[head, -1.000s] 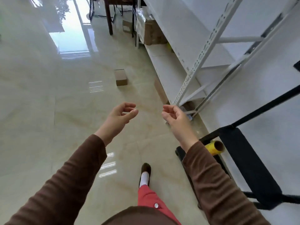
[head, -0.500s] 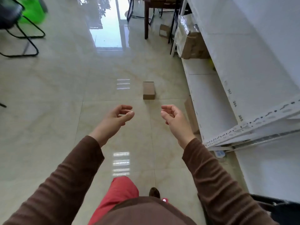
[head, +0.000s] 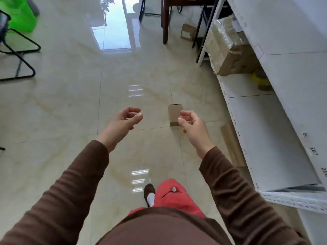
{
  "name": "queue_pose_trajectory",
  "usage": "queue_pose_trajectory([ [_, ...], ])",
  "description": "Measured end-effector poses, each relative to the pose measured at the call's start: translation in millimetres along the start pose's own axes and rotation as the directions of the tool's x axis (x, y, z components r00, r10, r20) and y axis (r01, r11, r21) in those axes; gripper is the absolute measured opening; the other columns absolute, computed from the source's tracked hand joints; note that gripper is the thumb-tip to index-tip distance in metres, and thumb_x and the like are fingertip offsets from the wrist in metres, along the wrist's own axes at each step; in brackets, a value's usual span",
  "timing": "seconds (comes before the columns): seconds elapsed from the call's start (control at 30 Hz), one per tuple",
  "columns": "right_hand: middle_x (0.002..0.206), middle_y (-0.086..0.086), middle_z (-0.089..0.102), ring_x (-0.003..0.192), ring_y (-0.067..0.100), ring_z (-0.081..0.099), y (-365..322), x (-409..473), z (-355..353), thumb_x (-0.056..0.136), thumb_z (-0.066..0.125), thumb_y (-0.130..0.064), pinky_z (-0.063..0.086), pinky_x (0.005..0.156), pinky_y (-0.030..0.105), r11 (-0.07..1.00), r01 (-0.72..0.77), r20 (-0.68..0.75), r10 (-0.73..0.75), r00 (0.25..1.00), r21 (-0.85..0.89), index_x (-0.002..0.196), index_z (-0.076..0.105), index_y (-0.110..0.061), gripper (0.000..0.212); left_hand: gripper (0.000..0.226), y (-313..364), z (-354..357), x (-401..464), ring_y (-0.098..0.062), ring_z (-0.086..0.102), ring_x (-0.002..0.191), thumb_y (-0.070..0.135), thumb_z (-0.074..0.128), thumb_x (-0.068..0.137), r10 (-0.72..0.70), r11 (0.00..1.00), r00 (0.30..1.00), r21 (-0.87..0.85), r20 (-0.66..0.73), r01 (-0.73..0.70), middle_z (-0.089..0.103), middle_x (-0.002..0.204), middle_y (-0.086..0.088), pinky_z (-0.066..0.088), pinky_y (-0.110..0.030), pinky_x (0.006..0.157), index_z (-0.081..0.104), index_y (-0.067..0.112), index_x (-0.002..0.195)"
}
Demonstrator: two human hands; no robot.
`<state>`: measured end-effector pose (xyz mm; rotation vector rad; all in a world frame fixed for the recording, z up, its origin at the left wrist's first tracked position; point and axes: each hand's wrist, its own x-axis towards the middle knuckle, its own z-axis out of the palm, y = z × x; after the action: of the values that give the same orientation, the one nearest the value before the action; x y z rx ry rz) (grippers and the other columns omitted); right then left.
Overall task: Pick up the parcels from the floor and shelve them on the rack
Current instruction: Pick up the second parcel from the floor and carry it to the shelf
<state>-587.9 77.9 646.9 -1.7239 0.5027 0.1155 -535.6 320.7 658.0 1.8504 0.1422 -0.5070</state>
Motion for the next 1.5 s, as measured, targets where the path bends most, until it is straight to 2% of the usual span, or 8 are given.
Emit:
queue_pose_trajectory([
  [0.13,0.112,0.0,0.066,0.097,0.01,0.062,-24.1,68.2,10.2,0.1,0.06,-0.017,0.051,0.074,0.01,0.999,-0.029,-0.08,0.03,0.996,0.022,0.129,0.062,-0.013,0.029,0.024,31.2,-13.6,84.0,-0.014,0.067,0.103,0.033,0.065,0.099,0.004,1.0,0.994,0.016,0.11,-0.005,0.068,0.106,0.005,0.052,-0.035,0.096,0.067,0.025,0.122],
  [0.27,0.117,0.006,0.066,0.103,0.017,0.064,-36.9,150.9,17.2,0.099,0.061,-0.019,0.052,0.095,0.035,0.995,-0.057,-0.192,0.072,0.979,0.082,0.128,0.061,-0.015,0.03,0.023,60.5,-23.6,178.3,-0.016,0.067,0.105,0.032,0.066,0.099,0.008,0.996,0.974,0.083,0.225,-0.027,0.066,0.106,0.005,0.051,-0.033,0.096,0.067,0.026,0.12],
  [0.43,0.123,0.014,0.067,0.098,0.016,0.064,-69.7,258.7,30.7,0.099,0.06,-0.018,0.053,0.096,0.038,0.98,-0.134,-0.241,0.167,0.956,0.149,0.131,0.057,-0.013,0.032,0.02,110.5,-48.2,299.8,-0.015,0.067,0.104,0.031,0.065,0.099,-0.011,0.991,0.967,0.134,0.256,-0.024,0.066,0.102,0.007,0.051,-0.036,0.098,0.068,0.027,0.118],
  [0.6,0.11,0.004,0.065,0.087,0.014,0.062,-118.4,351.3,44.0,0.099,0.059,-0.017,0.051,0.079,0.027,0.97,-0.128,-0.279,0.184,0.943,0.207,0.131,0.056,-0.013,0.032,0.027,156.8,-67.3,402.9,-0.016,0.068,0.104,0.032,0.066,0.099,-0.004,0.987,0.952,0.154,0.306,-0.045,0.069,0.106,0.003,0.052,-0.037,0.098,0.068,0.023,0.124],
  [0.83,0.092,-0.002,0.064,0.086,0.014,0.062,-147.5,455.1,64.5,0.098,0.059,-0.016,0.05,0.084,0.033,0.945,-0.125,-0.458,0.258,0.851,0.301,0.129,0.056,-0.012,0.031,0.026,210.1,-70.3,555.2,-0.017,0.07,0.106,0.033,0.065,0.099,-0.008,0.957,0.868,0.257,0.496,-0.137,0.071,0.106,0.003,0.053,-0.039,0.1,0.067,0.024,0.123],
  [1.03,0.093,-0.002,0.065,0.086,0.016,0.063,-163.4,499.9,85.1,0.097,0.061,-0.017,0.052,0.083,0.036,0.888,-0.11,-0.632,0.4,0.664,0.446,0.128,0.056,-0.013,0.031,0.03,263.3,-43.0,659.7,-0.017,0.069,0.109,0.034,0.064,0.099,-0.054,0.879,0.693,0.364,0.719,-0.309,0.069,0.108,0.004,0.053,-0.035,0.097,0.066,0.023,0.127],
  [1.17,0.11,0.005,0.069,0.094,0.02,0.067,-151.9,493.1,87.2,0.1,0.061,-0.02,0.053,0.087,0.034,0.831,-0.081,-0.701,0.513,0.495,0.551,0.133,0.055,-0.016,0.034,0.03,284.7,15.1,691.8,-0.019,0.068,0.108,0.033,0.064,0.099,-0.121,0.822,0.526,0.382,0.842,-0.422,0.069,0.11,0.002,0.052,-0.038,0.098,0.066,0.021,0.127],
  [1.5,0.106,0.011,0.062,0.082,0.018,0.06,-106.8,481.8,79.3,0.096,0.062,-0.013,0.05,0.071,0.026,0.636,0.215,-0.665,0.741,0.098,0.741,0.116,0.057,-0.018,0.021,0.031,303.8,162.7,689.5,-0.017,0.067,0.104,0.033,0.065,0.099,-0.313,0.653,0.121,0.306,0.942,-0.693,0.069,0.111,0.003,0.052,-0.034,0.094,0.066,0.02,0.128],
])
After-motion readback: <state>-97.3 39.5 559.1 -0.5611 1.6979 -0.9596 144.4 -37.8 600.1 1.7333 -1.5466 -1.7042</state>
